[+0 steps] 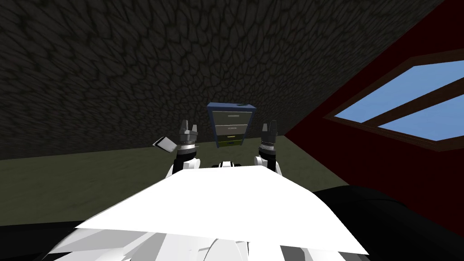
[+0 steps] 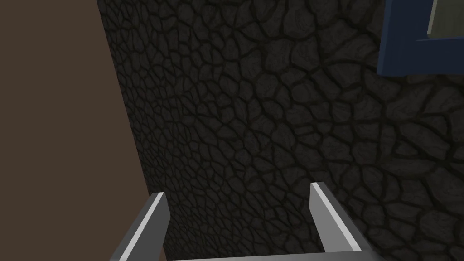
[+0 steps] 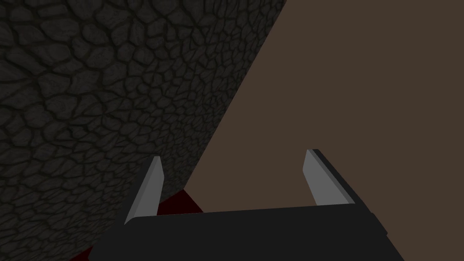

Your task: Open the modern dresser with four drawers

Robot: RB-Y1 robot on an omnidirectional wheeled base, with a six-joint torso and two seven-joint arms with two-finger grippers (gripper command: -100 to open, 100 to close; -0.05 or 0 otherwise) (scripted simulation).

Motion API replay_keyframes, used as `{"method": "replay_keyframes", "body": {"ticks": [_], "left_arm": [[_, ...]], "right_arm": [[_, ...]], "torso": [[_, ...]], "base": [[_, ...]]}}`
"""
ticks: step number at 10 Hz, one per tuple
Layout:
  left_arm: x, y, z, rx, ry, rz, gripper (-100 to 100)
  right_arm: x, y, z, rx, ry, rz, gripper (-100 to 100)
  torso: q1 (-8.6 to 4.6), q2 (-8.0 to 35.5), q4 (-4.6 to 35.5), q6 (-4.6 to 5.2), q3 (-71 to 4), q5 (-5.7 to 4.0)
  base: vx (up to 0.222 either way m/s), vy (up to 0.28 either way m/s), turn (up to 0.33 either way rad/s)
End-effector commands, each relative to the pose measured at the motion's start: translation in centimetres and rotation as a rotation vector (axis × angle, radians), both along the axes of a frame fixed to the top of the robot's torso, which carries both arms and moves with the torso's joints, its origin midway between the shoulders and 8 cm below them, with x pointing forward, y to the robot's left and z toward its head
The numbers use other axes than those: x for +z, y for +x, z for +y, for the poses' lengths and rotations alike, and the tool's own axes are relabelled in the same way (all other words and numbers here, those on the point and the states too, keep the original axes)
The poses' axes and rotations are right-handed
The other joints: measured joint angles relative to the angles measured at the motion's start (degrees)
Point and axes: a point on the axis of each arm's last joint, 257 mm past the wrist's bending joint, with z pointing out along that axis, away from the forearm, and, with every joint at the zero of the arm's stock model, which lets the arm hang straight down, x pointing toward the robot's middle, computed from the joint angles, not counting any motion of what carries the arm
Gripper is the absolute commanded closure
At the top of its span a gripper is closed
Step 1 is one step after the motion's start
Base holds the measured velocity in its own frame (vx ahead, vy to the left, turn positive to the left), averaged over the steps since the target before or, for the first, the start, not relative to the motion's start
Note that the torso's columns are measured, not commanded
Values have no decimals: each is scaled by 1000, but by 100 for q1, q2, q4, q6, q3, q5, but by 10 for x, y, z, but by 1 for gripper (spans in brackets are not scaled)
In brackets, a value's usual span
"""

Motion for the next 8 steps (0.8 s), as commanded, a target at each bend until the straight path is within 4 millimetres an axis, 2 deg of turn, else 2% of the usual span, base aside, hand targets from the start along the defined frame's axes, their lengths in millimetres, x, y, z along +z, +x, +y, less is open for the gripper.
{"method": "replay_keyframes", "body": {"ticks": [1,3,4,8], "left_arm": [[-17,5,-3,-24,54,33,-100],[-34,10,-3,-34,79,60,-100],[-34,10,-3,-34,79,60,-100],[-73,19,3,-41,111,122,-100]], "right_arm": [[0,0,0,0,0,1,0],[0,0,0,0,0,1,0],[0,0,0,0,0,1,0],[0,0,0,0,0,1,0]], "torso": [[-6,183,187,0,-400,-1],[-3,248,257,0,-541,-1],[-8,260,265,0,-541,-2],[-3,256,265,0,-545,0]], "base": [[75,-44,0],[77,-52,-2],[55,-55,2],[87,-50,-2]]}}
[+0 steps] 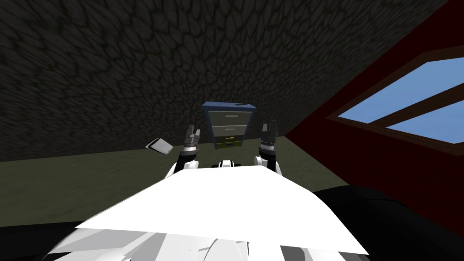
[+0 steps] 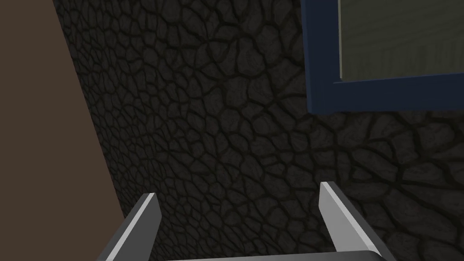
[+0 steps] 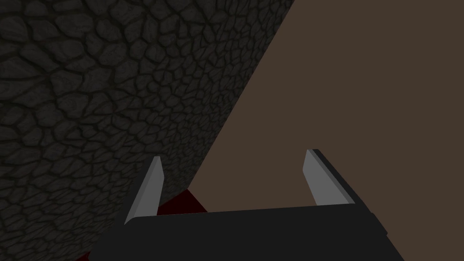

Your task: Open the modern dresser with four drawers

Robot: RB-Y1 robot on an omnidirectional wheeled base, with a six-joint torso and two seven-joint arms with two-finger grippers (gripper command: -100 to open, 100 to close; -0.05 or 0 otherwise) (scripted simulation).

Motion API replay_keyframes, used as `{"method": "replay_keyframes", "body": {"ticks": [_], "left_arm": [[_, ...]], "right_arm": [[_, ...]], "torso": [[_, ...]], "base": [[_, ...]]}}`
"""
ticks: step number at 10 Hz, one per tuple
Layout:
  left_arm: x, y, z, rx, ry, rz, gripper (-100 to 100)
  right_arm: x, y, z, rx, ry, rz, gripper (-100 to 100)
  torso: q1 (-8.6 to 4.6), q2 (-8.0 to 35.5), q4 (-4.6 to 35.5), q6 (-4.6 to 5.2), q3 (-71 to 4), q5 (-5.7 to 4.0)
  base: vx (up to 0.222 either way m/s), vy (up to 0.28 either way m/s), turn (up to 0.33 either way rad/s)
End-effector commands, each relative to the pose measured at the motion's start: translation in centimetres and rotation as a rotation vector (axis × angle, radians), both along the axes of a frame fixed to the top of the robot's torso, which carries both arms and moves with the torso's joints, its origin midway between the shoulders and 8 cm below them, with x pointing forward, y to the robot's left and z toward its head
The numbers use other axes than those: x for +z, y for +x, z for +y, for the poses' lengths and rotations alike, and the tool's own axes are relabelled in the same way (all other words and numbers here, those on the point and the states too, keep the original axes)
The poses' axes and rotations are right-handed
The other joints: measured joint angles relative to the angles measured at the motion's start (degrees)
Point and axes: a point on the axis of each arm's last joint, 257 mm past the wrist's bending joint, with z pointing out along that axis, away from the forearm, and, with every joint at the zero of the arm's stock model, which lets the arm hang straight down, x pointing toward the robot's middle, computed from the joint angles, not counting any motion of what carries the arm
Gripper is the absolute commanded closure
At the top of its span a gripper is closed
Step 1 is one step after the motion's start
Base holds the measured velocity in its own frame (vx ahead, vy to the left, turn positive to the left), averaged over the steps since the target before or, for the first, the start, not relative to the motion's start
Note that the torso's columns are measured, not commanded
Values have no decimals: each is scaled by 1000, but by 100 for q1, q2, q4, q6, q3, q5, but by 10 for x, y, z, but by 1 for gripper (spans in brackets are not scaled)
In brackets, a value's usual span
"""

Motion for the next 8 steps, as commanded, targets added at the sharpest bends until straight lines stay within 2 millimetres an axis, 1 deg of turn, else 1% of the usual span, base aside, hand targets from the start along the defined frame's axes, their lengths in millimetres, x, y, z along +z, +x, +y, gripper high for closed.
{"method": "replay_keyframes", "body": {"ticks": [1,2,8], "left_arm": [[-27,4,3,-1,16,37,-100],[-31,5,4,0,16,46,-100],[-94,11,19,8,43,142,-100]], "right_arm": [[0,0,0,0,0,0,0],[0,0,0,0,0,0,0],[0,0,0,0,0,0,0]], "torso": [[-8,2,0,0,0,-2],[-4,6,1,0,3,-2],[0,6,2,0,3,-1]], "base": [[113,-74,-2],[79,-53,2],[102,-70,-2]]}}
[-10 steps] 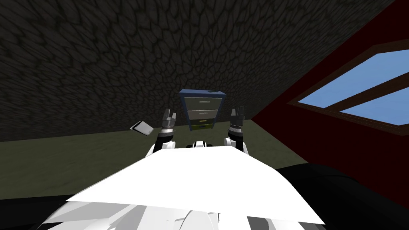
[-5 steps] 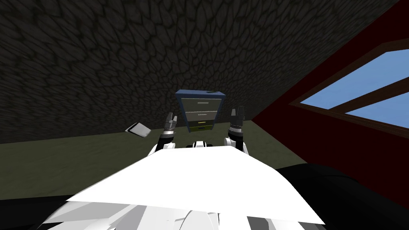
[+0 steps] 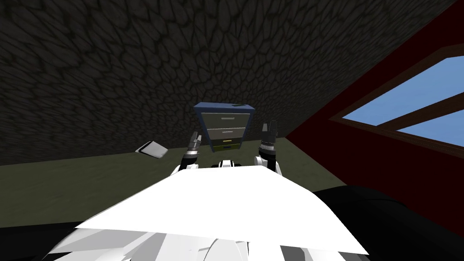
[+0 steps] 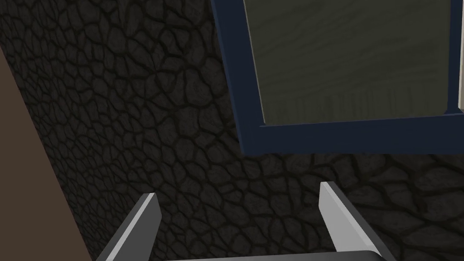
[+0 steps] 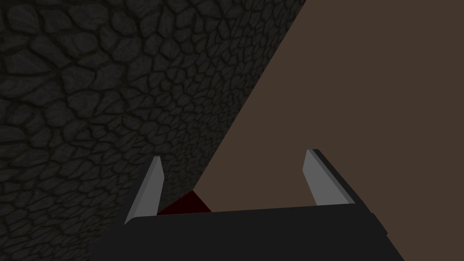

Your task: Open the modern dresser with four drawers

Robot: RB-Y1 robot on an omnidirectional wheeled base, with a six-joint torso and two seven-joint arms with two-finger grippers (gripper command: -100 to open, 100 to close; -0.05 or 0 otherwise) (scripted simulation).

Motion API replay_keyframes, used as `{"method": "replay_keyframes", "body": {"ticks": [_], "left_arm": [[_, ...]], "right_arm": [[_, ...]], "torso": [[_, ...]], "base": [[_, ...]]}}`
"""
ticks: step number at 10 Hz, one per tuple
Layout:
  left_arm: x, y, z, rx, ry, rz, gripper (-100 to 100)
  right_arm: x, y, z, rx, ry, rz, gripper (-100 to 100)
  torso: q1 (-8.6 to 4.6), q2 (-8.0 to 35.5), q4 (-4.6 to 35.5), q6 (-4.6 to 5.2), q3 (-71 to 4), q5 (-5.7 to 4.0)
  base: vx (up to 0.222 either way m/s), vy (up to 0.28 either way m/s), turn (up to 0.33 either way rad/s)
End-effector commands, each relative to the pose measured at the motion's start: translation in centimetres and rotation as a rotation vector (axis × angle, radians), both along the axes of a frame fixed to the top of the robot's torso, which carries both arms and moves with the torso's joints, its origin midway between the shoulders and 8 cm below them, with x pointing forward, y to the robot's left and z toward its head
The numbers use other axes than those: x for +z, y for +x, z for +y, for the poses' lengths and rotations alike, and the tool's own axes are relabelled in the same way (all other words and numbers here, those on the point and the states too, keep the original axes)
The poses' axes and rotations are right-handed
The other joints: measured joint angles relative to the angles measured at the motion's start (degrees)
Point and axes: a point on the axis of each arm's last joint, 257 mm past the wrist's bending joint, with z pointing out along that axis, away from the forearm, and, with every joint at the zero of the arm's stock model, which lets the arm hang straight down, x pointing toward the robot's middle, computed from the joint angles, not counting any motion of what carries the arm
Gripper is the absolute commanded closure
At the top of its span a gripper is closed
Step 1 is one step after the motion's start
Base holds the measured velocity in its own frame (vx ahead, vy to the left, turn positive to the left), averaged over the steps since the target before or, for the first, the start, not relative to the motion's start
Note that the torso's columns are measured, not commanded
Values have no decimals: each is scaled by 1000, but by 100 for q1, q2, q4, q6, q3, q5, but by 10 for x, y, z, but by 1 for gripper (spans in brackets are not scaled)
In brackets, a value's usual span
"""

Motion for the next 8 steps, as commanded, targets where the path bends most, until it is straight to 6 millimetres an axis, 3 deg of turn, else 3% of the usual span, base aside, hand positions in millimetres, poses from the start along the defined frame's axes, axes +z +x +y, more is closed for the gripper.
{"method": "replay_keyframes", "body": {"ticks": [1,8], "left_arm": [[-25,1,7,4,10,38,-100],[-81,-2,23,22,21,124,-100]], "right_arm": [[0,0,0,0,0,0,0],[0,0,0,0,0,0,0]], "torso": [[6,4,1,0,2,2],[0,7,2,1,5,1]], "base": [[118,-60,-1],[85,-56,-2]]}}
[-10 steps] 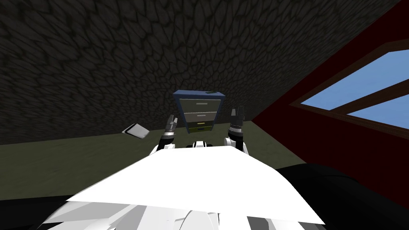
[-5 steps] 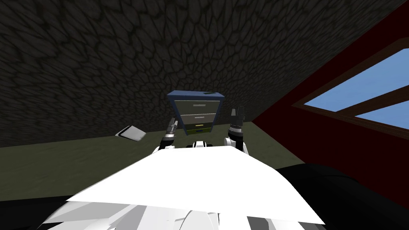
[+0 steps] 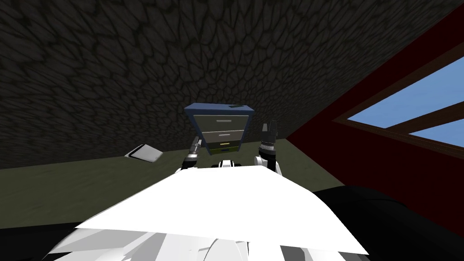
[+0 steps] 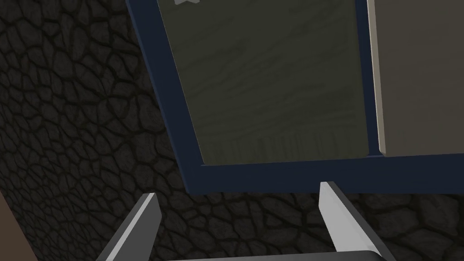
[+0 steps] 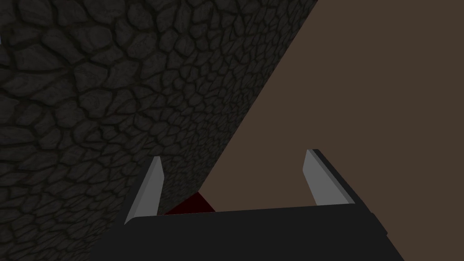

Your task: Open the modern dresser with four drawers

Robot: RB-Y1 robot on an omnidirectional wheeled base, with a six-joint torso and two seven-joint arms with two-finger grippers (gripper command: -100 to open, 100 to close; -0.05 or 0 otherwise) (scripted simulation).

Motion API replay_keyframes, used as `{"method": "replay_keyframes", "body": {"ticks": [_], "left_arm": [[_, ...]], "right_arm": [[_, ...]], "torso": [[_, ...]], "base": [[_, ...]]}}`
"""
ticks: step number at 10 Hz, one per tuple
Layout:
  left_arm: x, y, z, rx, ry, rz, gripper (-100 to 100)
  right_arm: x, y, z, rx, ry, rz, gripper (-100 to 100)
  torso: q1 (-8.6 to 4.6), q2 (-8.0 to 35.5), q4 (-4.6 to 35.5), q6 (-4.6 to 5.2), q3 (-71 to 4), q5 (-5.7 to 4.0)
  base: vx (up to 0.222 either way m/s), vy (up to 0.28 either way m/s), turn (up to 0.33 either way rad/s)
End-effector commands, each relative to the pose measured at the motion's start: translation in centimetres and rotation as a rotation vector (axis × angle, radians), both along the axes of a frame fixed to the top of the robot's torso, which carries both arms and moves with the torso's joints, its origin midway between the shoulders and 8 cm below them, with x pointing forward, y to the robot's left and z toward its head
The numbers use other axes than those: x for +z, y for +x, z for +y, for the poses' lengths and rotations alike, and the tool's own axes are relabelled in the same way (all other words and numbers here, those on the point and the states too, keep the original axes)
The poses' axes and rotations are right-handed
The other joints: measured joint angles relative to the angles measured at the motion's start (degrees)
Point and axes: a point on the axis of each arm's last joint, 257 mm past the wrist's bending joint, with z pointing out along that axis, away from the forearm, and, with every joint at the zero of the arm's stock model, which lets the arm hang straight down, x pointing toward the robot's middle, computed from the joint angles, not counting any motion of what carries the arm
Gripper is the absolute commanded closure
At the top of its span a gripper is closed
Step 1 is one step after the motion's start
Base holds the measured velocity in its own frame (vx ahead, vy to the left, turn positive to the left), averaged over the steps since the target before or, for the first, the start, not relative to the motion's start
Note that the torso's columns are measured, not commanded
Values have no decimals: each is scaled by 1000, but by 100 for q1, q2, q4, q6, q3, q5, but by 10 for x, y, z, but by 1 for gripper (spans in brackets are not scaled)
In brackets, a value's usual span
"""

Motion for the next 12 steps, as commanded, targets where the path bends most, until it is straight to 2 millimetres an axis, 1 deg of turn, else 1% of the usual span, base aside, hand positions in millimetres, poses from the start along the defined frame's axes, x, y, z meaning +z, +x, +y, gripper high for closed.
{"method": "replay_keyframes", "body": {"ticks": [1,3,8,9,10,12], "left_arm": [[-16,-2,5,6,1,22,-100],[-34,-5,9,14,-1,50,-100],[-80,-15,17,41,-23,117,-100],[-92,-19,19,48,-30,136,-100],[-94,-19,19,49,-30,140,-100],[-111,-25,19,61,-47,163,-100]], "right_arm": [[0,0,0,0,0,0,0],[0,0,0,0,0,0,0],[0,0,0,0,0,0,0],[0,0,0,0,0,0,0],[0,0,0,0,0,0,0],[0,0,0,0,0,0,0]], "torso": [[-1,-11,-3,-1,-7,-1],[4,0,-1,-1,-1,1],[-3,-1,-1,0,-1,-2],[2,0,-1,-1,0,0],[3,-3,-1,-1,-2,0],[14,11,3,-1,7,4]], "base": [[74,-38,1],[73,-50,-3],[118,-78,-2],[132,-92,-4],[89,-57,3],[82,-51,-3]]}}
